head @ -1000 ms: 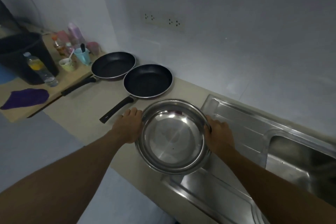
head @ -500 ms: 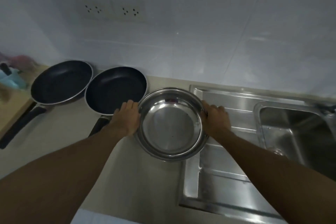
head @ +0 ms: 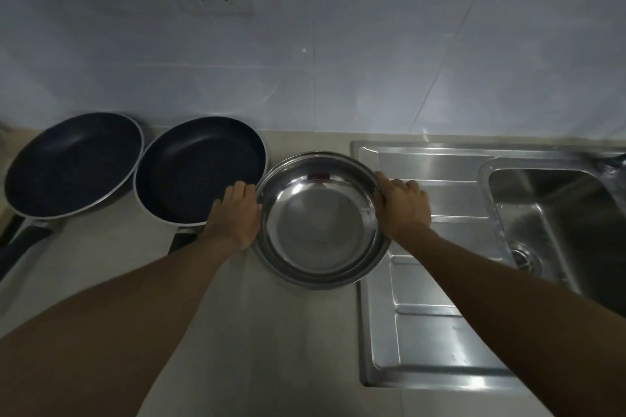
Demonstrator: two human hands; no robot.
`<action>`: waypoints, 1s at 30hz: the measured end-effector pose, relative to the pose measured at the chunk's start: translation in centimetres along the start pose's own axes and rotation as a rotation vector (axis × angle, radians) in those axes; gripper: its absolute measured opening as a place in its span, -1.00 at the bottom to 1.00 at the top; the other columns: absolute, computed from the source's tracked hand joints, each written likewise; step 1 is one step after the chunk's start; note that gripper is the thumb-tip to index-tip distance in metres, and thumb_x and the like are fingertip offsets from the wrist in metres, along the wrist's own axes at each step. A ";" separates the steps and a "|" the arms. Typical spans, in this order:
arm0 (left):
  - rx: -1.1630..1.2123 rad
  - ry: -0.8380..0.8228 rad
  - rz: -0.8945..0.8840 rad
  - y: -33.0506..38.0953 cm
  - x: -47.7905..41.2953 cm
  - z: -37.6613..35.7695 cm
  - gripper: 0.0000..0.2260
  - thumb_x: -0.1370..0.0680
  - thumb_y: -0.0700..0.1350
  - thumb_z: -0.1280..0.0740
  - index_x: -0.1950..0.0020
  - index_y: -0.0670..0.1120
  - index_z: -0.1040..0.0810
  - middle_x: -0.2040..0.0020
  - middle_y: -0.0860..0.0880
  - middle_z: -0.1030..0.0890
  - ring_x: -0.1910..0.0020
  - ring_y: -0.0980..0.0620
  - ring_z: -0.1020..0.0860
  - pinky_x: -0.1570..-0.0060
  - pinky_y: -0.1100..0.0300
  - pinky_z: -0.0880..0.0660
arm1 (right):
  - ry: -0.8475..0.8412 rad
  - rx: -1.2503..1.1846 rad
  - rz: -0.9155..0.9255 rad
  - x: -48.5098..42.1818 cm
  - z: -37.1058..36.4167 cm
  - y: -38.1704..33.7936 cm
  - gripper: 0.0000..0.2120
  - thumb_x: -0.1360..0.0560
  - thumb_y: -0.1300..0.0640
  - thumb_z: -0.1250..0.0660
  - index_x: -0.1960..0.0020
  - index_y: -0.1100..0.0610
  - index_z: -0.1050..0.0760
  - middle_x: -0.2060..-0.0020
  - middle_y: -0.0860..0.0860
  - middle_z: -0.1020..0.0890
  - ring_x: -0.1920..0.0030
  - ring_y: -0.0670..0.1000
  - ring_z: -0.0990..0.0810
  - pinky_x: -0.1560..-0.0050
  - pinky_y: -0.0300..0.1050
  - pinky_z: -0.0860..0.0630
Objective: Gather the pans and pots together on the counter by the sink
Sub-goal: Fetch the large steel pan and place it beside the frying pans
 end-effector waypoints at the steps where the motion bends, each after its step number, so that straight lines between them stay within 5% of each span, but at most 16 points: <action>1: 0.014 -0.011 0.001 0.0 -0.1 -0.1 -0.74 -0.65 -0.02 -0.14 -0.28 -0.13 -0.38 -0.26 -0.14 -0.39 -0.25 -0.15 -0.38 -0.19 -0.11 -0.37 | -0.002 0.009 -0.003 -0.2 0.0 0.0 -0.67 -0.66 -0.08 -0.10 -0.38 -0.02 -0.33 -0.10 0.08 -0.65 -0.16 0.19 -0.54 -0.18 0.11 -0.44; 7: 0.090 -0.040 -0.018 -0.5 0.0 -0.3 -0.60 -0.65 -0.02 -0.18 -0.43 -0.19 -0.31 -0.34 -0.20 -0.37 -0.32 -0.21 -0.38 -0.29 -0.10 -0.37 | 0.013 0.033 0.007 -0.1 0.0 -0.2 -0.50 -0.63 -0.11 -0.17 -0.51 0.04 -0.29 -0.28 0.05 -0.57 -0.31 0.16 -0.46 -0.34 0.12 -0.33; 15: 0.053 0.045 -0.122 -0.1 3.1 -1.5 -0.38 -0.67 0.08 -0.09 -0.61 -0.20 0.01 -0.60 -0.16 -0.11 -0.58 -0.10 -0.07 -0.57 -0.03 0.04 | 0.106 -0.068 0.035 2.8 -0.5 0.0 -0.42 -0.55 -0.17 -0.12 -0.50 0.06 -0.33 -0.45 0.04 -0.44 -0.54 0.19 -0.24 -0.54 0.21 -0.09; 30: 0.017 0.010 -0.087 0.5 -6.3 -0.5 -0.47 -0.70 0.07 0.12 -0.63 -0.10 0.12 -0.64 -0.06 0.03 -0.62 -0.07 0.08 -0.58 -0.05 0.08 | 0.191 -0.162 -0.092 -4.7 -0.6 -0.5 -0.64 -0.62 0.15 -0.18 -0.40 -0.02 -0.42 -0.30 0.01 -0.60 -0.52 0.19 -0.25 -0.51 0.24 -0.13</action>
Point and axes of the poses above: each hand's wrist, its own x-axis away from the middle knuckle, its own z-axis out of the back of the hand, y = z × x, the point moved 2 cm from there along -x, towards the middle knuckle
